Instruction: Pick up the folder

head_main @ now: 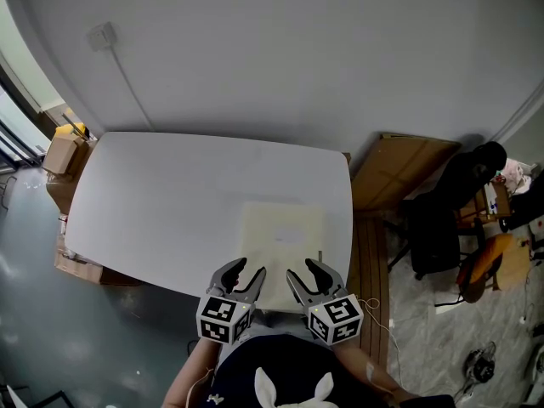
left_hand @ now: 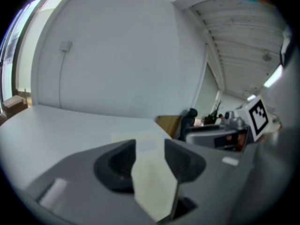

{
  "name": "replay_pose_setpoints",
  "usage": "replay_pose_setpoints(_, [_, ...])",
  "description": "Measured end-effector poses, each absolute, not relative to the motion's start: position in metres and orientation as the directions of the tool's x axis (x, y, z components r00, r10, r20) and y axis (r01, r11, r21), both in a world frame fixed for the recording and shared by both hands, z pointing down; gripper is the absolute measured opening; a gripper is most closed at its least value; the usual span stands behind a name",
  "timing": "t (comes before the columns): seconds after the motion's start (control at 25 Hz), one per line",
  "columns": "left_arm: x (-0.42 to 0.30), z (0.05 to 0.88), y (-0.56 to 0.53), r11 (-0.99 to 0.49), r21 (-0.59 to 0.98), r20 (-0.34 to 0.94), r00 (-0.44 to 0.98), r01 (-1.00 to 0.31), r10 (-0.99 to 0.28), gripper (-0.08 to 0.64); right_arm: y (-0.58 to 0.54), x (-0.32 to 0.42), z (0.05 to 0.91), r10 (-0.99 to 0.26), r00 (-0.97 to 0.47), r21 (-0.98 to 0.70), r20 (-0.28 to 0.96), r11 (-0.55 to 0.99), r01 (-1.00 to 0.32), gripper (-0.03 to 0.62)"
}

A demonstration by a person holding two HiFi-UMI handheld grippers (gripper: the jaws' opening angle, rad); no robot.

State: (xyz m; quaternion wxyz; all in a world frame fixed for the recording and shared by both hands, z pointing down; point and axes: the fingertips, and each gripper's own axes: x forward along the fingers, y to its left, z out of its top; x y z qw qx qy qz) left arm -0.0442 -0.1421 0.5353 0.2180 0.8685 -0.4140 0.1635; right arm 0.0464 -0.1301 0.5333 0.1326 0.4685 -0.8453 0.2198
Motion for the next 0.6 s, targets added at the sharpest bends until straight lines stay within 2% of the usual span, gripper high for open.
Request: replay_pose_setpoints(0.6, [-0.052, 0.565, -0.157, -0.524, 0.246, 0.527, 0.566, -0.815, -0.633, 0.21, -0.141, 0.065, 0.565, -0.717, -0.481, -0.246, 0.504, 0.415, -0.876, 0.227])
